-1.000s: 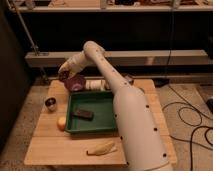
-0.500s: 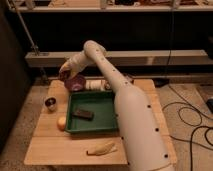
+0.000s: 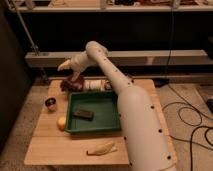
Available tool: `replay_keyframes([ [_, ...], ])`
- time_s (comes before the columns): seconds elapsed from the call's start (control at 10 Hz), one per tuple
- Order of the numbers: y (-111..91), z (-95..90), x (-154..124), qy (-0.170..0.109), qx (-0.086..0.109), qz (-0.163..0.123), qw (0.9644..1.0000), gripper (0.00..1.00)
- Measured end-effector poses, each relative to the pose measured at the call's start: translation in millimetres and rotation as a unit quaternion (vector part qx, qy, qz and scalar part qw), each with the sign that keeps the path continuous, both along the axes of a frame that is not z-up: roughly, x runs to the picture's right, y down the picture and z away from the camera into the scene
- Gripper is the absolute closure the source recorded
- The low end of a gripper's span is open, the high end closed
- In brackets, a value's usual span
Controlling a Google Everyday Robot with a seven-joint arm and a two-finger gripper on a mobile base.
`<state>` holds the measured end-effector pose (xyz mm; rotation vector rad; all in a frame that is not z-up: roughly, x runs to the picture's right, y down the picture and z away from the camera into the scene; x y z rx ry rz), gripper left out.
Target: Place grapes in purple bowl
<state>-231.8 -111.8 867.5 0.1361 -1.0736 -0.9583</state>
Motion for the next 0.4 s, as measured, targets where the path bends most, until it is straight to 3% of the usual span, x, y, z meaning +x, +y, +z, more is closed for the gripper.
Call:
replay_keyframes([
  [0.4,0.3,-0.3,-1.0,-0.001,0.000,-0.001,1.0000,0.20],
])
